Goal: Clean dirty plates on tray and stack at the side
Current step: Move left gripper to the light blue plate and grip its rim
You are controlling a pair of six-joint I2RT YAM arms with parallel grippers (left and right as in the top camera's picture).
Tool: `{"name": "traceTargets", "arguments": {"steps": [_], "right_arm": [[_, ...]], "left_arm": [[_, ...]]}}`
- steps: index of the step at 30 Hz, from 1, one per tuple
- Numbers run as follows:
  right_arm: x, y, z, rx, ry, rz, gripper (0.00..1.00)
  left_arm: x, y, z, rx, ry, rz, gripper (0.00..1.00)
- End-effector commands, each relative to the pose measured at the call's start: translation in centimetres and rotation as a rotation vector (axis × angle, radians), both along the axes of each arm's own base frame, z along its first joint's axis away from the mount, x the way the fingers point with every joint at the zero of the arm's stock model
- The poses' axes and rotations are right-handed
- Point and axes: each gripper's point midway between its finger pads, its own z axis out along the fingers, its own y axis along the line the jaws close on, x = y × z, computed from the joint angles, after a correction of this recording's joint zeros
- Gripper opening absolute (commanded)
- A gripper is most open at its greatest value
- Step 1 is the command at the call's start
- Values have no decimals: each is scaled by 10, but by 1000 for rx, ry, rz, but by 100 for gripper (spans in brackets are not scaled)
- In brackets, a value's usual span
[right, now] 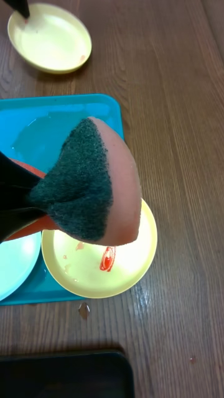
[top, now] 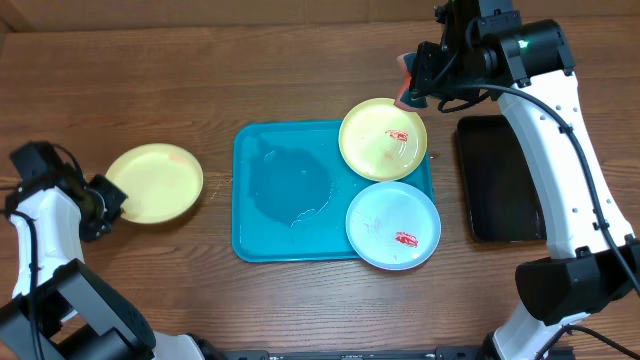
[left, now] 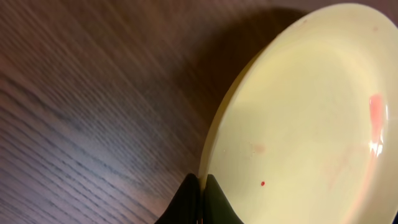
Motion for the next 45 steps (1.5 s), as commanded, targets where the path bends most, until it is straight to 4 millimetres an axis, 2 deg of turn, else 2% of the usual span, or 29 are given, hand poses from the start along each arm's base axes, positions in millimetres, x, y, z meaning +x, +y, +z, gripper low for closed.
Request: {"name": "traceTargets", "arguments": {"steps": [1,2,3,4,6,7,11,12,15,19,21,24,26,27,28,29,31,35,38,40,42,45], "right_arm": [[1,1,9,2,-30,7,4],[1,1,9,2,-30,7,4],[1,1,9,2,-30,7,4],[1,1,9,2,-30,7,4],[1,1,9,2,-29,7,4],[1,1,9,2,-30,7,4],[1,1,9,2,-30,7,4],[1,1,9,2,-30,7,4],[1,1,9,2,-30,7,4],[1,1,9,2,-30,7,4],[1,1,9,2,-30,7,4],[1,1,9,2,-30,7,4],[1,1,9,2,-30,7,4],[1,1,9,2,-30,7,4],[1,1,9,3,-31,6,4],[2,1,10,3,-35,6,4],[2,1,10,6,-37,2,4],[2,1,10,7,-35,0,4],[2,1,10,7,-35,0,4],[2,1,10,7,-35,0,4],[2,1,10,8,-36,0,4],[2,1,10,7,-35,0,4]], "left_arm": [[-10,-5,-23,-8,44,-18,9],[-10,-5,-24,-10,46,-18,14],[-10,-6,-24,-11,49,-18,24],[-10,-6,-24,-11,48,-18,40],[-10,-6,-24,-10,47,-24,47],[-9,-6,-23,-9,45,-37,47],[14,-18,-3,-52,-35,-128,67],[26,-29,12,-63,-64,-183,70],[45,-56,31,-66,-77,-300,71],[70,-129,48,-135,-119,-500,71],[82,-202,54,-230,-176,-683,70],[83,-275,56,-264,-204,-881,74],[80,-318,52,-271,-210,-995,76],[78,-354,44,-276,-218,-1090,77],[76,-373,39,-280,-222,-1137,78],[71,-400,30,-287,-215,-1200,79],[68,-424,16,-278,-176,-1253,79],[64,-449,-12,-234,-58,-1297,70],[56,-452,-24,-207,16,-1313,64],[49,-452,-27,-200,45,-1319,59],[39,-451,-28,-211,84,-1324,50],[26,-455,-29,-208,117,-1377,49]]}}
